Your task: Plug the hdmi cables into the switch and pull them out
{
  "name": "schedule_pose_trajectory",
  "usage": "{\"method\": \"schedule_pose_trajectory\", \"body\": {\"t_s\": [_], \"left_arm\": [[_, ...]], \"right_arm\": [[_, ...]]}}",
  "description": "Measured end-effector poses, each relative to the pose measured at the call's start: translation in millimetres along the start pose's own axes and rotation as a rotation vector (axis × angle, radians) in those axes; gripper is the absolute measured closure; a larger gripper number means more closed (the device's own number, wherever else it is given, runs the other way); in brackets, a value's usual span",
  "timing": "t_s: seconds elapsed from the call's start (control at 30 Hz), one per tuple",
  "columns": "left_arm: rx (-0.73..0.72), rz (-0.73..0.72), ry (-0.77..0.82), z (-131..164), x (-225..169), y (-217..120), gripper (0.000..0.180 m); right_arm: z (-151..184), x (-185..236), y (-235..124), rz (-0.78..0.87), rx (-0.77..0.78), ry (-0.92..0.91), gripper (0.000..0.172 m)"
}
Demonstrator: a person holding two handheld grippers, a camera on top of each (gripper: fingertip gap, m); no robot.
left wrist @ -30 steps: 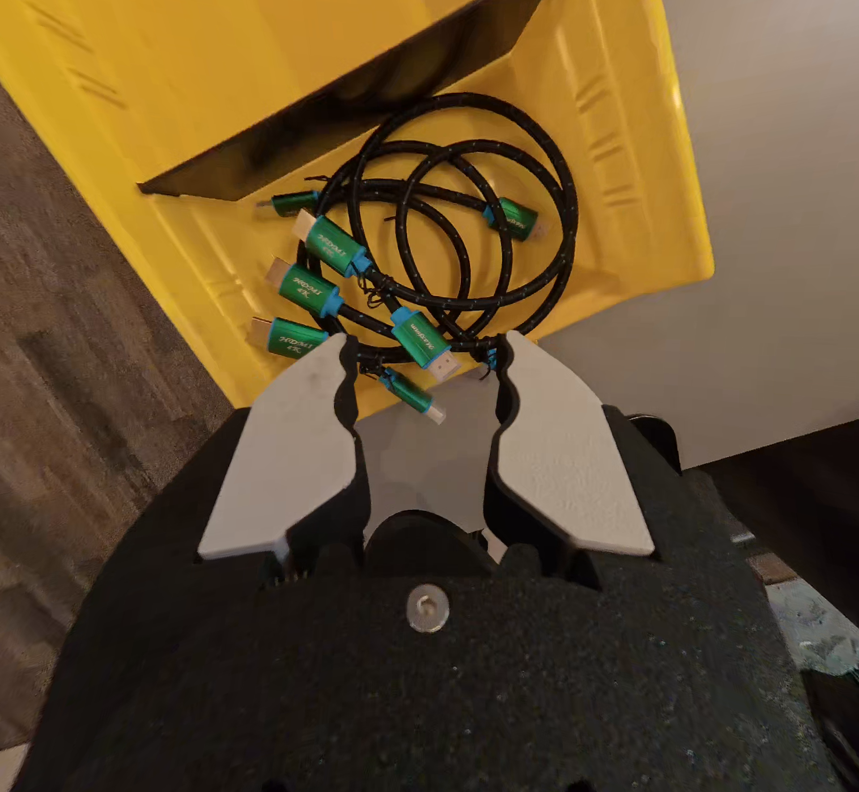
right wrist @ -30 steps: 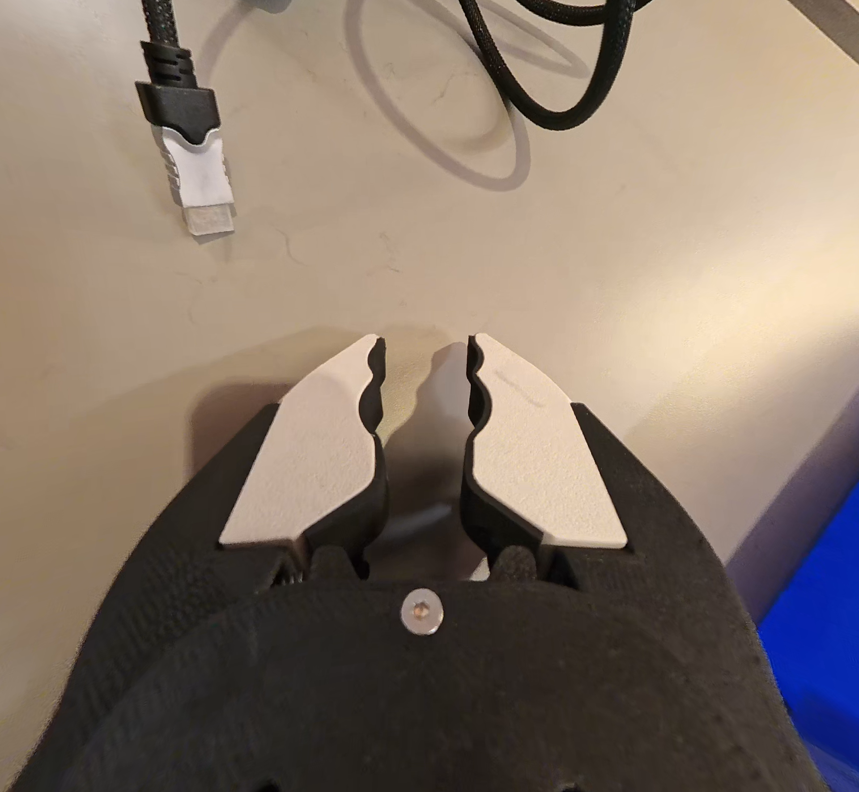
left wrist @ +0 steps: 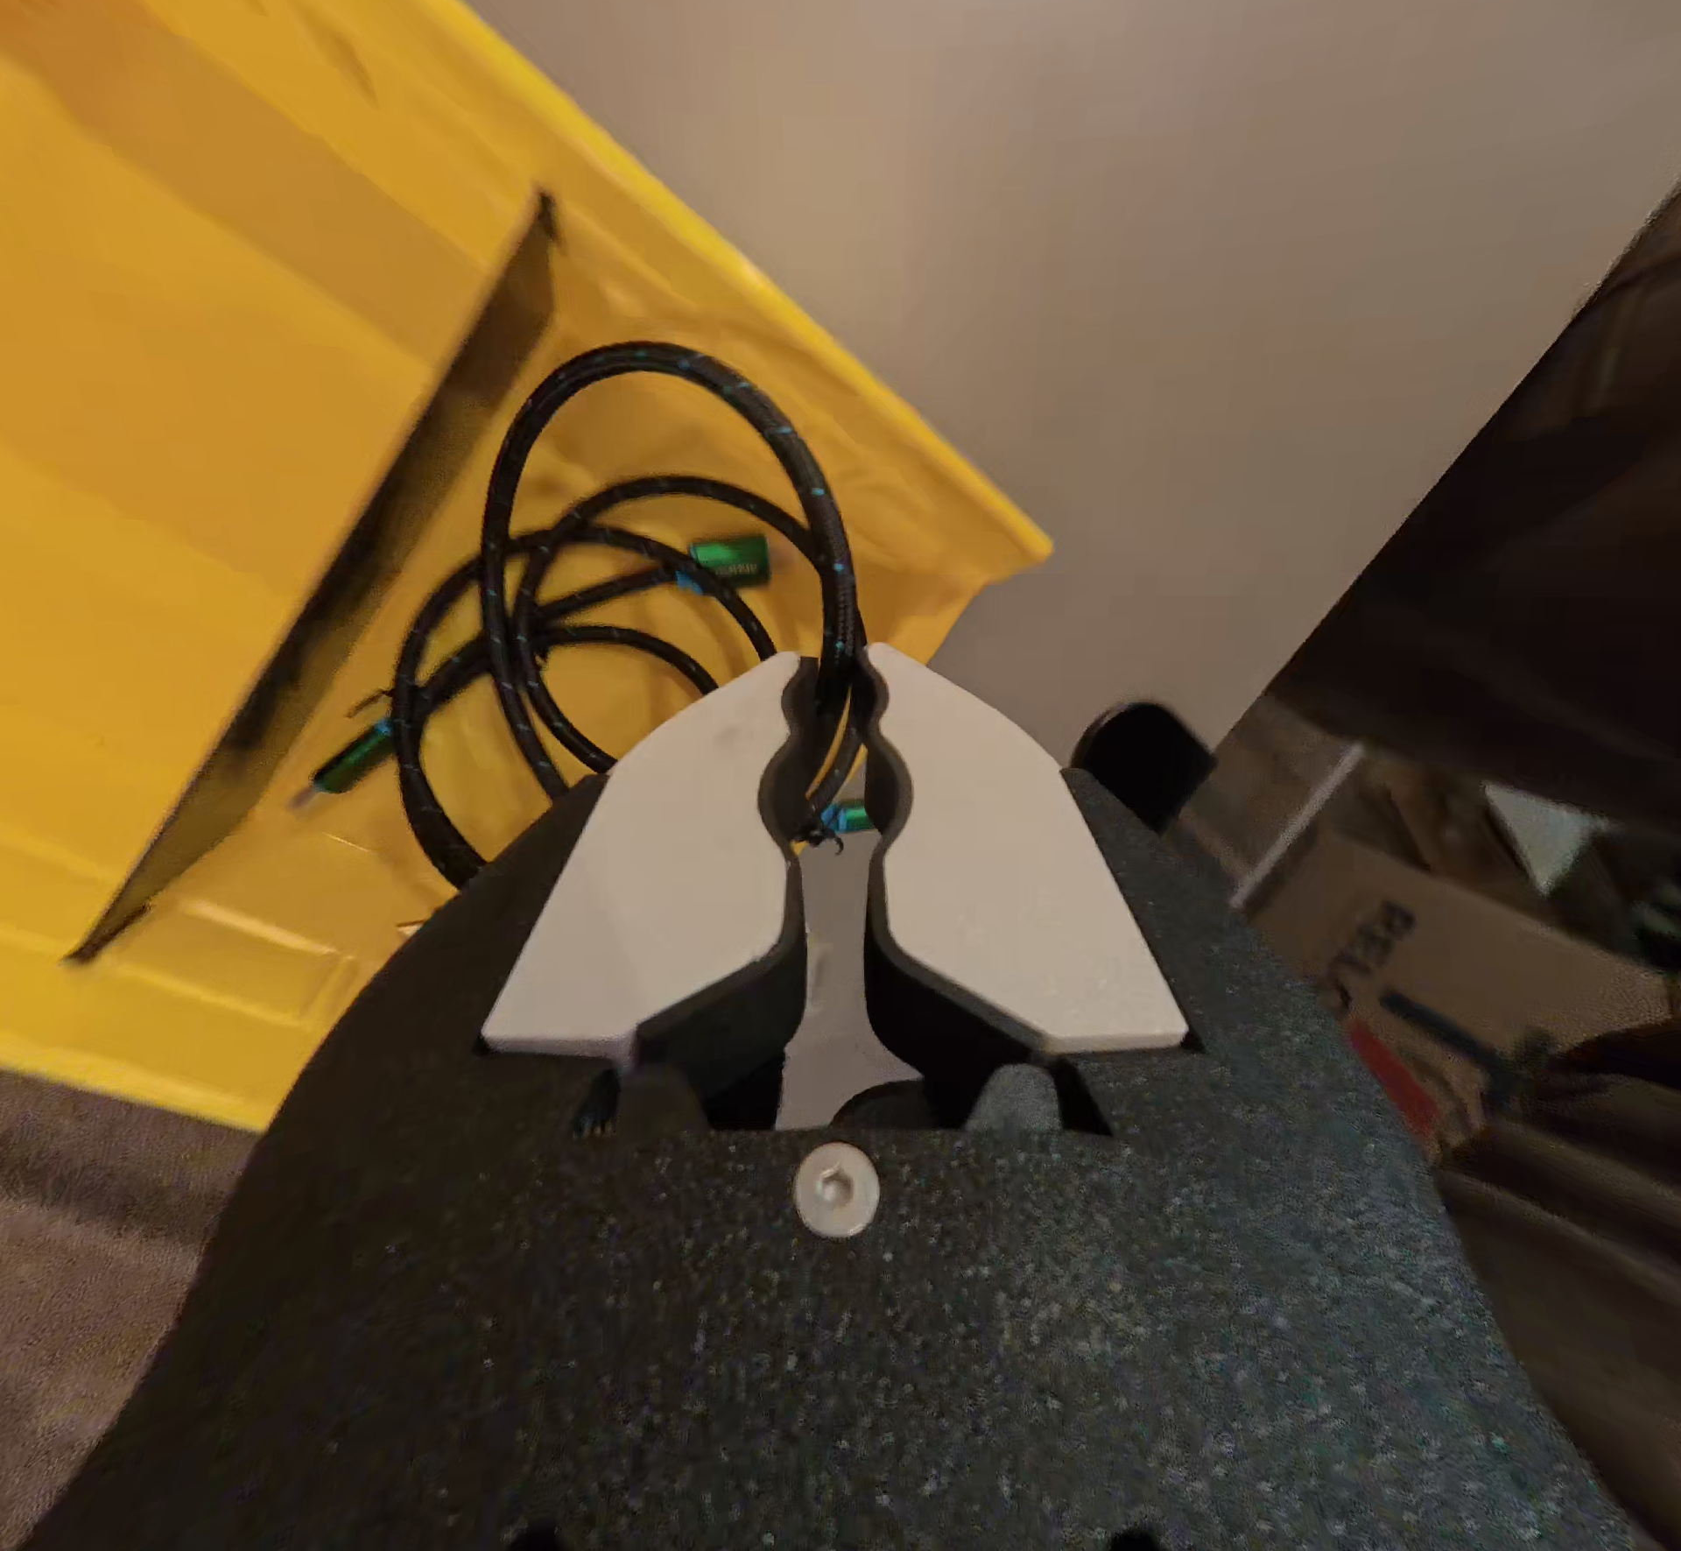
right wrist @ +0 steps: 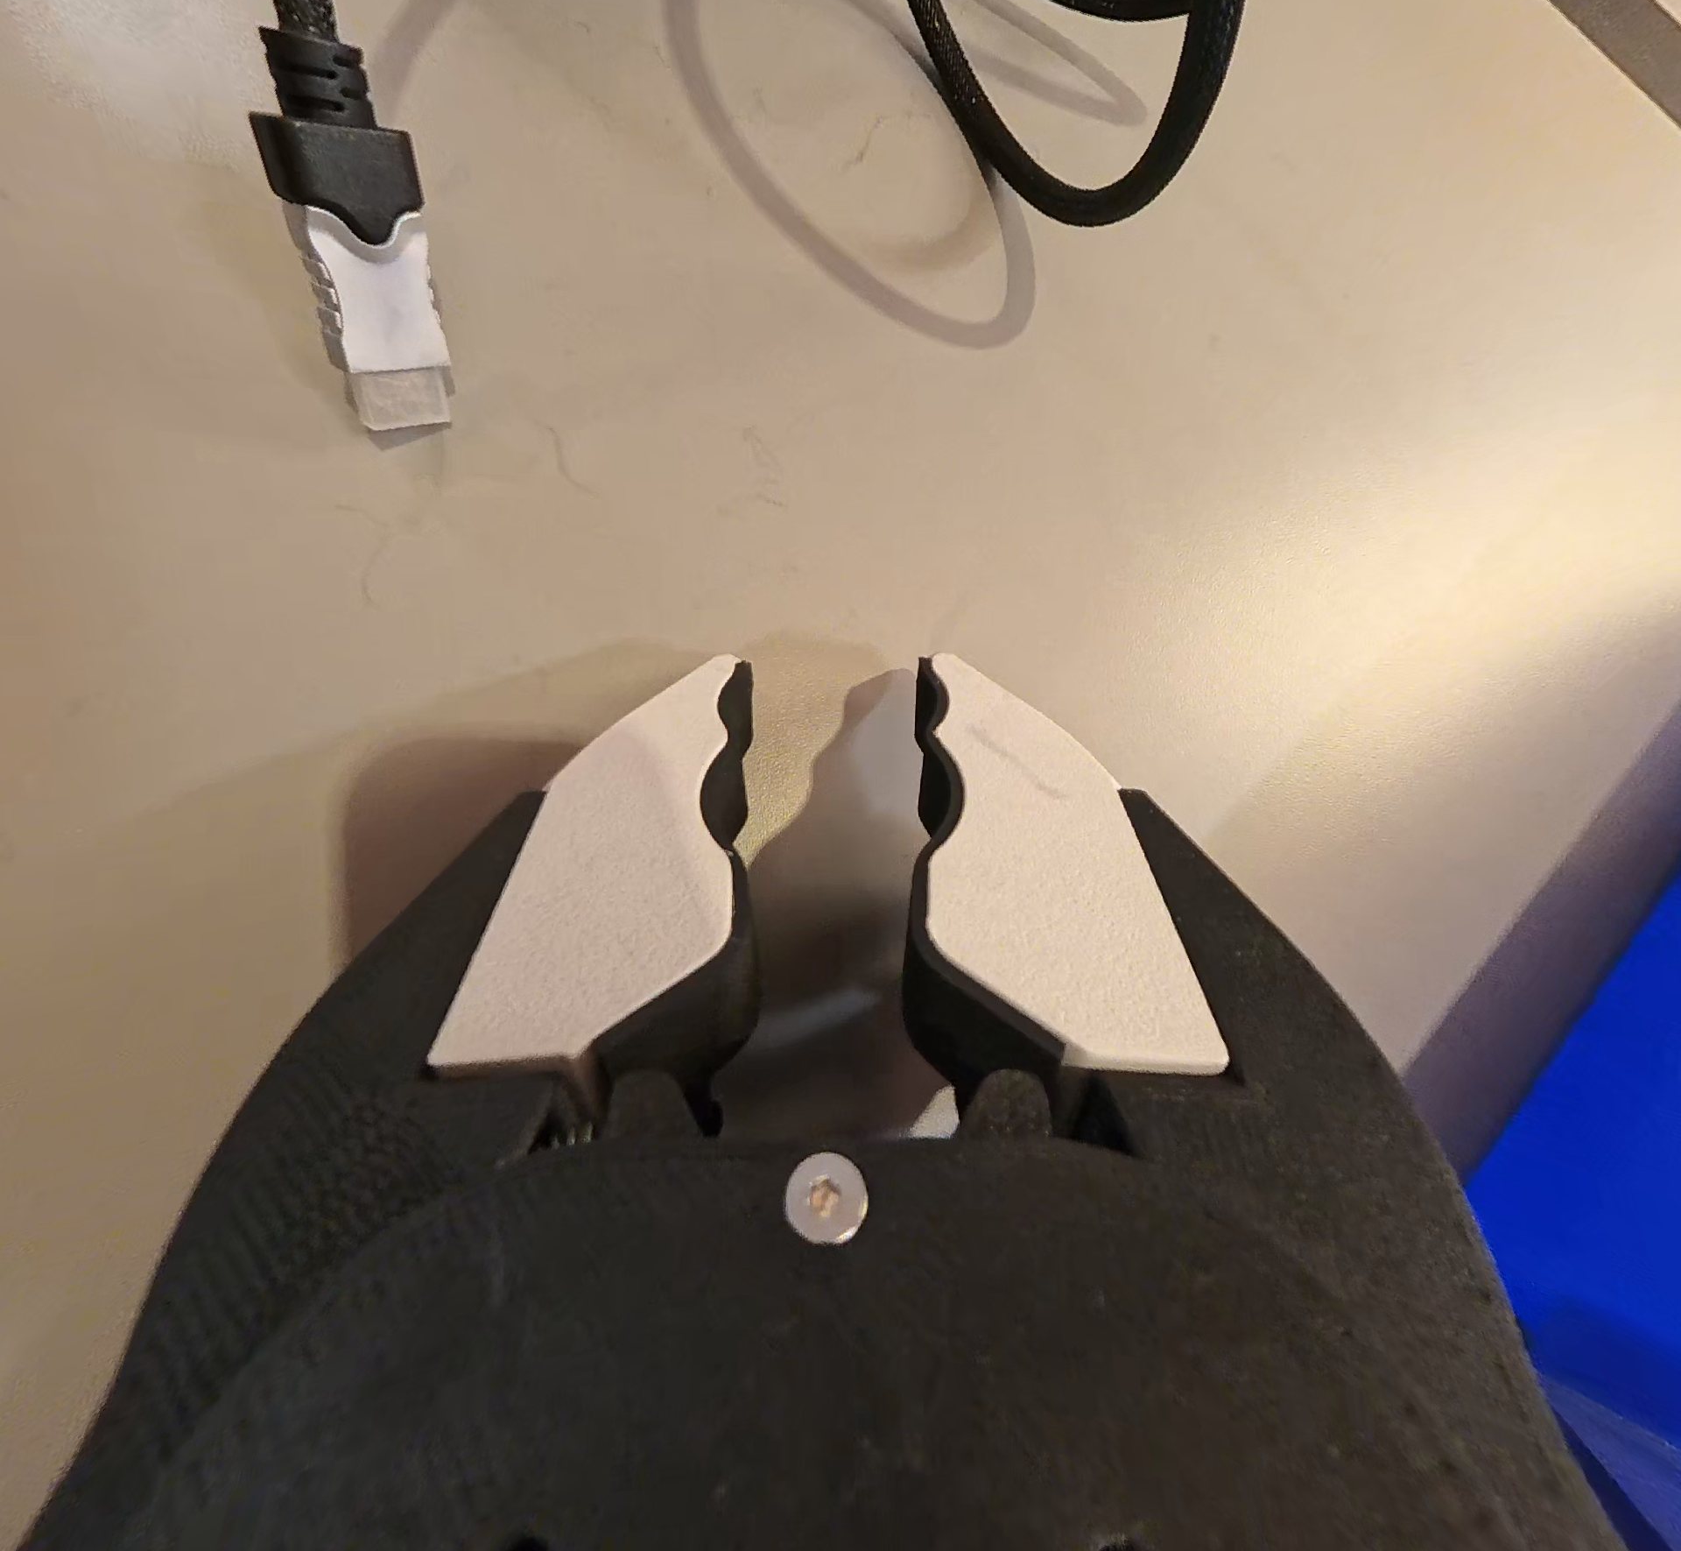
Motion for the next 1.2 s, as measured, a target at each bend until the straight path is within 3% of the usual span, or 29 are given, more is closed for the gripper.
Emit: {"method": "schedule_pose_trajectory", "body": {"t_s": [0.03,0.2,0.37,0.57,0.77,0.87,1.03,1.2], "left_arm": [[-0.078,-0.025,-0.001,-5.6,-3.4,-14.3,0.174],[-0.433,-0.067,0.012,-40.1,-37.0,-69.9,0.174],[-0.701,0.057,0.101,-91.9,-87.7,-70.4,0.174],[-0.887,0.396,0.171,-162.1,-134.9,5.4,0.174],[-0.91,0.786,0.123,-225.6,-170.6,110.0,0.174],[-0.922,0.921,0.086,-245.3,-185.2,146.1,0.174],[-0.966,1.09,0.034,-266.6,-208.9,173.9,0.174],[-0.968,1.106,0.061,-279.3,-241.6,169.8,0.174]], "right_arm": [[0.1,-0.1,-0.1,-0.001,-0.001,-0.001,0.138],[-0.4,-0.3,0.2,-0.006,-0.003,-0.004,0.138],[-4.4,1.0,0.9,-0.012,-0.017,0.01,0.138],[-17.7,18.5,5.5,-0.015,-0.062,-0.063,0.139],[-34.4,44.4,0.8,0.042,-0.14,-0.275,0.137],[-39.7,51.0,-4.7,0.062,-0.191,-0.312,0.136],[-50.5,56.4,-13.9,0.136,-0.309,-0.358,0.13],[-63.4,63.5,-20.6,0.188,-0.399,-0.431,0.125]]}}
Point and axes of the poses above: each gripper's, where its closed fingertips meet, y out along the fingers, z out of its underside, x = y × z across the jaws, the point moved 8 cm from there along -y, back along the fingers, and after that the axes turned 1 degree about z, right-handed, at the moved point
